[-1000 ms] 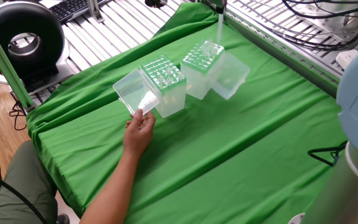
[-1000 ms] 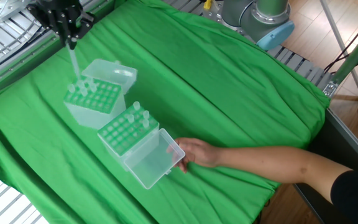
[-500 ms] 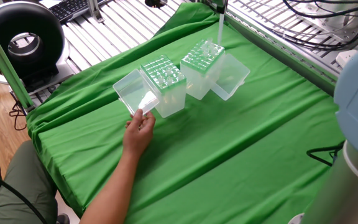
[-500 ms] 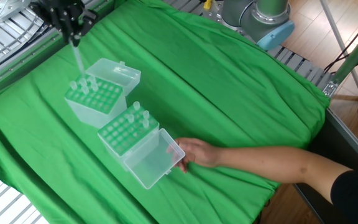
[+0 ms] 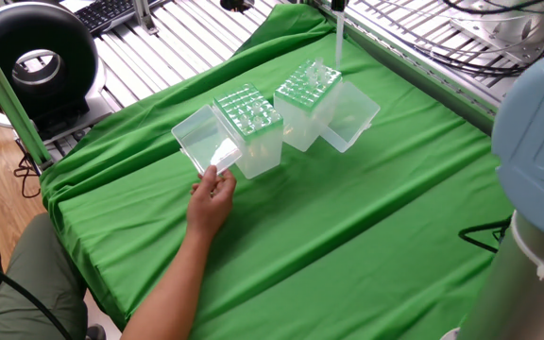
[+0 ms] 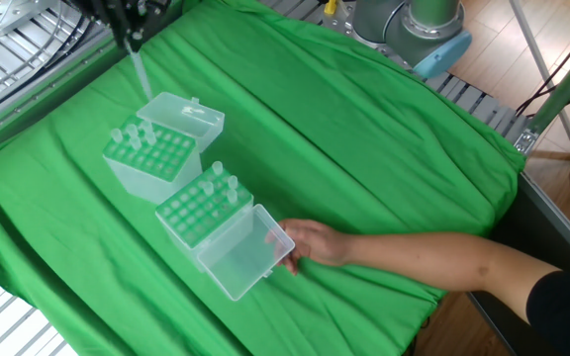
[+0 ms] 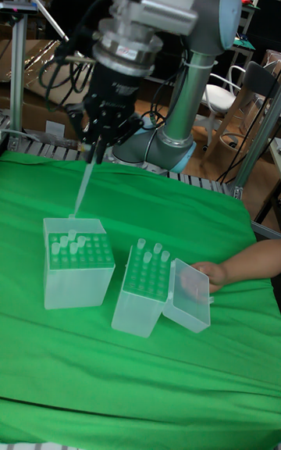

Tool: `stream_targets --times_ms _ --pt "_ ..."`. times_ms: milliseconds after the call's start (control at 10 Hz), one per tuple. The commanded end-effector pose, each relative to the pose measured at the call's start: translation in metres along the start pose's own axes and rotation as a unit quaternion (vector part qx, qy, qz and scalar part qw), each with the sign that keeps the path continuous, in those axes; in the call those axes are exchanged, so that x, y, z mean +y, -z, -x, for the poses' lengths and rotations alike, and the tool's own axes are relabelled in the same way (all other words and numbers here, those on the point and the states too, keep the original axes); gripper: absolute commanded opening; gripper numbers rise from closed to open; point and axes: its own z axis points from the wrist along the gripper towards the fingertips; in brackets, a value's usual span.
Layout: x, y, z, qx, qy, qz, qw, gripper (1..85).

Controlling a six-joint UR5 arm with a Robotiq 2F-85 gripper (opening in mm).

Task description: Insert a large pipette tip into the holder for large pipette tips

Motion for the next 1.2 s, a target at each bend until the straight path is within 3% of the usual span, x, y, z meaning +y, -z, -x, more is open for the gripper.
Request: stream_targets --times_ms 0,200,400,600,800,1100 --pt "0.051 0.020 0.017 -0.015 -0.018 0.023 0.9995 1.0" --pt "0.078 0.011 0.036 -0.040 -0.025 0.033 0.9984 1.0" --pt "0.092 0.004 0.057 -0.066 -0.016 0.043 0.9968 1.0" --pt "0.086 -0.010 0.062 -0.063 -0.012 0.025 0.9976 1.0" --pt "0.069 -0.016 0.053 -0.040 -0.006 -0.004 0.9992 1.0" --pt "0.064 -0.016 0.058 -0.049 0.030 -0.016 0.9983 1.0"
